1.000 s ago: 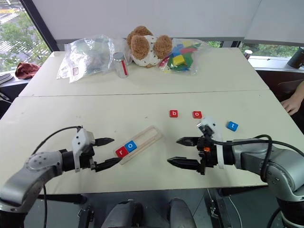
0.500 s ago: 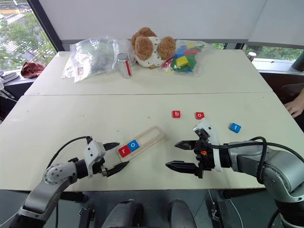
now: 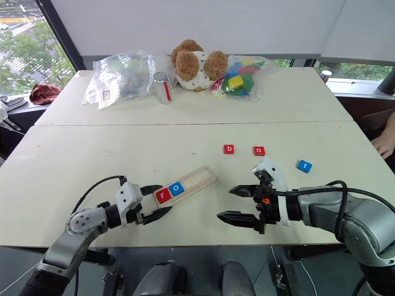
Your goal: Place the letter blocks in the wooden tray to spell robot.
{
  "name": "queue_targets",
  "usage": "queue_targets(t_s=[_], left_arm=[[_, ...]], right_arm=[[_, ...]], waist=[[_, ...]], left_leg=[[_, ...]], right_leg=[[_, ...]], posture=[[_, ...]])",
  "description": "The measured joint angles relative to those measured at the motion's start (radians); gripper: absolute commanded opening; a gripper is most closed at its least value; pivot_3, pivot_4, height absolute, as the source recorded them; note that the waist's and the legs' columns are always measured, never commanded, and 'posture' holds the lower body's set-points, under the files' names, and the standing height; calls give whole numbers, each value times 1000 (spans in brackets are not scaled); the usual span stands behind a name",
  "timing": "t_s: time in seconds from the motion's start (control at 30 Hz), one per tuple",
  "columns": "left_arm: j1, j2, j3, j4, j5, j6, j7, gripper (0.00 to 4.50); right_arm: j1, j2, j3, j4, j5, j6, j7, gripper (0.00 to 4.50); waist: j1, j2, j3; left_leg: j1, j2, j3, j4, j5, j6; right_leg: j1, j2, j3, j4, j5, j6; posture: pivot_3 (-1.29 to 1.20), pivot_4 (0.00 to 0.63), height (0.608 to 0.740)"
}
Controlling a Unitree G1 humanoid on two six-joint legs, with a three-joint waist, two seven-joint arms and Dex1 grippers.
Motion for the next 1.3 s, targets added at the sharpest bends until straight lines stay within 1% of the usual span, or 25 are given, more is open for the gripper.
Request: queue_targets(t_s=[0.13, 0.27, 0.37, 0.53, 0.7, 0.8, 0.87, 0.9, 1.0, 1.13, 1.23, 1.27, 1.3], left_arm=[[-82, 55, -15, 31, 3, 3, -67, 3099], [-250, 74, -63, 147, 23, -46, -199, 3099], [-365, 40, -108, 297, 44, -139, -284, 3099], [-502, -32, -138, 528, 73, -282, -366, 3099], [-605, -99, -144, 741, 93, -424, -408, 3099], [-641, -127, -144, 835, 107, -497, -415, 3099], [-661, -136, -142, 889, 110, -537, -423, 4152], [-671, -138, -139, 905, 111, -549, -425, 4460], [-691, -139, -133, 943, 112, -570, -442, 4460], [-686, -144, -123, 948, 112, -577, -447, 4460], [-647, -122, -96, 885, 87, -516, -460, 4460], [-630, -105, -90, 857, 73, -485, -470, 4460], [-602, -67, -86, 805, 56, -444, -493, 4460]], right_arm=[[27, -4, -13, 4, -8, -7, -6, 4500], [57, -20, -37, 34, -37, -28, -5, 4500], [70, -22, -47, 52, -59, -46, -4, 4500], [92, -21, -66, 57, -70, -54, -14, 4500], [130, -14, -88, 36, -69, -54, -50, 4500], [144, -7, -90, 28, -69, -54, -67, 4500], [147, -3, -90, 19, -68, -54, -77, 4500], [146, 0, -90, 18, -67, -54, -79, 4500], [136, 3, -90, 19, -67, -54, -85, 4500], [111, 5, -82, 22, -70, -56, -88, 4500], [89, 27, -80, 45, -74, -62, -106, 4500], [77, 33, -79, 56, -77, -62, -116, 4500], [53, 53, -80, 71, -83, -65, -132, 4500]], waist=[[1, 0, 0], [0, 0, 0], [-1, 0, 0], [1, 0, 0], [4, 0, 0], [5, 0, 0], [4, -1, 0], [4, -1, -1], [0, 0, -2], [2, 1, -2], [-5, 0, -3], [-10, 0, -3], [-22, -1, -2]], left_leg=[[-1, 0, 0, -1, 0, 0], [-2, 0, 0, -1, 0, 0], [-4, 0, 0, -2, 0, 1], [-11, 0, -1, 0, 0, 1], [-12, -1, -2, 8, -2, 4], [-11, -1, -2, 15, -3, 6], [-10, -1, -2, 15, -3, 7], [-9, -1, -2, 15, -2, 7], [-9, -1, -2, 14, -3, 7], [-11, -1, -2, 13, -3, 7], [-11, -1, -2, 13, -3, 7], [-12, 0, -2, 13, -3, 7], [-13, 1, -2, 12, -3, 7]], right_leg=[[-1, 0, 0, 0, 0, 0], [-1, 0, -1, -2, 0, 0], [-4, 0, -1, -2, 0, 0], [-9, 1, -2, -2, 0, 1], [-6, 1, -3, -1, 1, 1], [-2, 1, -2, -1, 3, 6], [1, 0, -2, -2, 5, 5], [1, 0, -2, -2, 5, 5], [0, 0, -2, -2, 5, 5], [-2, 0, -2, -2, 5, 5], [-3, 0, -2, -2, 5, 5], [-4, 0, -2, -2, 5, 5], [-6, 1, -2, -2, 5, 5]], posture=[[0, 150, 740], [0, 150, 740], [0, 150, 740], [0, 150, 740], [0, 150, 740], [0, 150, 740], [0, 150, 740], [0, 150, 740], [0, 150, 740], [0, 150, 740], [0, 150, 740], [0, 150, 740], [0, 150, 740]])
